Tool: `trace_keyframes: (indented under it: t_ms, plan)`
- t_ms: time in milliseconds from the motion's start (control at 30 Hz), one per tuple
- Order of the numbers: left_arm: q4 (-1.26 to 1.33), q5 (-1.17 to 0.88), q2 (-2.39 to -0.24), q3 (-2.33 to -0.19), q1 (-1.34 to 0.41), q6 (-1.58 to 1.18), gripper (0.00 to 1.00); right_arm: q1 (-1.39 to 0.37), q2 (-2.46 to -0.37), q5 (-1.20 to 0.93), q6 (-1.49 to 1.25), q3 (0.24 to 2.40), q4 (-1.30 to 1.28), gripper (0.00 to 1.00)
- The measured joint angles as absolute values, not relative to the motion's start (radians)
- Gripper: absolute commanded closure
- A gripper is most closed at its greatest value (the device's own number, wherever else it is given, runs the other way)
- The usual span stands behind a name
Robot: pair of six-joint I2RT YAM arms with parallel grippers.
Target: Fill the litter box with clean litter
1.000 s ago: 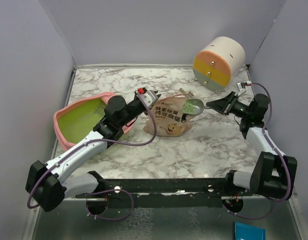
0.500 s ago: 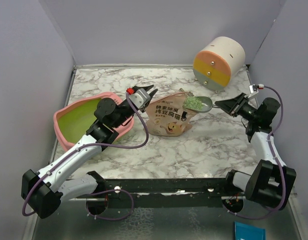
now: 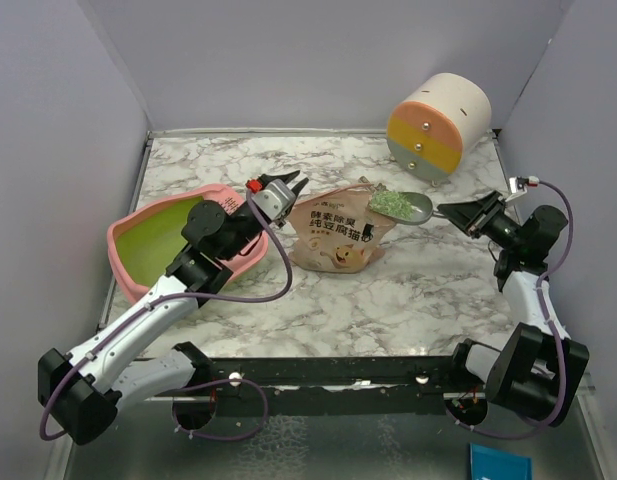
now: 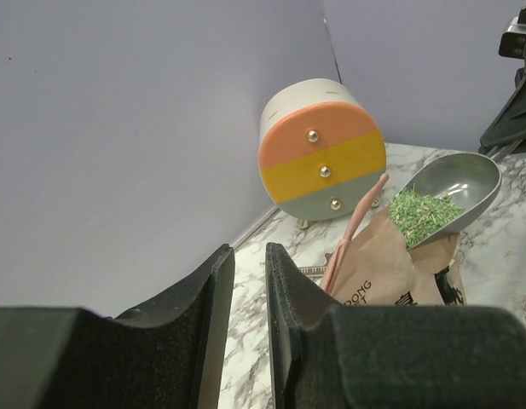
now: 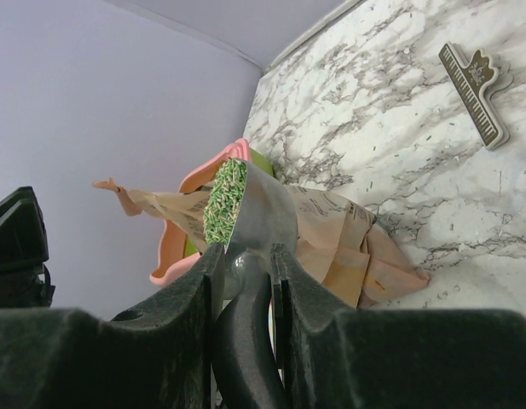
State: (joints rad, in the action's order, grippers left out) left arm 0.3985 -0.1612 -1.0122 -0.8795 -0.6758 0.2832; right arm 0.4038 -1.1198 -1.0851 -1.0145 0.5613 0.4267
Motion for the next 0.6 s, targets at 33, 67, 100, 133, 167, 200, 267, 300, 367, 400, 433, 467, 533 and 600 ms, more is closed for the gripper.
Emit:
trace_keyframes:
  t_ms: [33,67,100,133,167,200,267,300,367,400,433,467,533,600]
  plan:
    - [0.396,-0.159,-1.003,-0.873,-0.676,0.283,0.76,0.405,-1.120,-1.085,-1.021,0.561,0.436,0.99]
    - [0.393,-0.156,-0.991,-0.865,-0.676,0.283,0.76,0.405,-1.120,-1.085,-1.027,0.561,0.446,0.99]
    - [0.392,-0.154,-0.978,-0.854,-0.675,0.282,0.76,0.406,-1.120,-1.085,-1.036,0.561,0.458,0.99]
    - [0.390,-0.152,-0.967,-0.844,-0.675,0.282,0.76,0.406,-1.120,-1.085,-1.042,0.562,0.464,0.99]
    - [0.389,-0.151,-0.955,-0.834,-0.675,0.281,0.76,0.406,-1.120,-1.084,-1.047,0.562,0.471,0.99]
    - [0.388,-0.149,-0.942,-0.822,-0.675,0.278,0.76,0.406,-1.121,-1.084,-1.052,0.562,0.476,0.99]
    - [0.382,-0.147,-0.917,-0.798,-0.675,0.274,0.76,0.406,-1.132,-1.084,-1.065,0.570,0.491,0.99]
    - [0.380,-0.147,-0.904,-0.786,-0.675,0.270,0.76,0.406,-1.142,-1.084,-1.072,0.579,0.497,0.99]
    - [0.378,-0.146,-0.878,-0.761,-0.675,0.260,0.76,0.406,-1.164,-1.081,-1.079,0.599,0.506,0.99]
    - [0.375,-0.146,-0.862,-0.748,-0.675,0.256,0.76,0.406,-1.176,-1.079,-1.082,0.611,0.511,0.99]
    - [0.373,-0.146,-0.846,-0.735,-0.675,0.252,0.76,0.406,-1.192,-1.076,-1.088,0.625,0.517,0.99]
    - [0.373,-0.146,-0.834,-0.725,-0.675,0.249,0.76,0.406,-1.202,-1.073,-1.091,0.637,0.520,0.99]
    - [0.368,-0.146,-0.804,-0.709,-0.675,0.241,0.76,0.406,-1.237,-1.068,-1.102,0.669,0.538,0.99]
    - [0.360,-0.146,-0.778,-0.701,-0.675,0.237,0.76,0.406,-1.263,-1.064,-1.113,0.691,0.558,0.99]
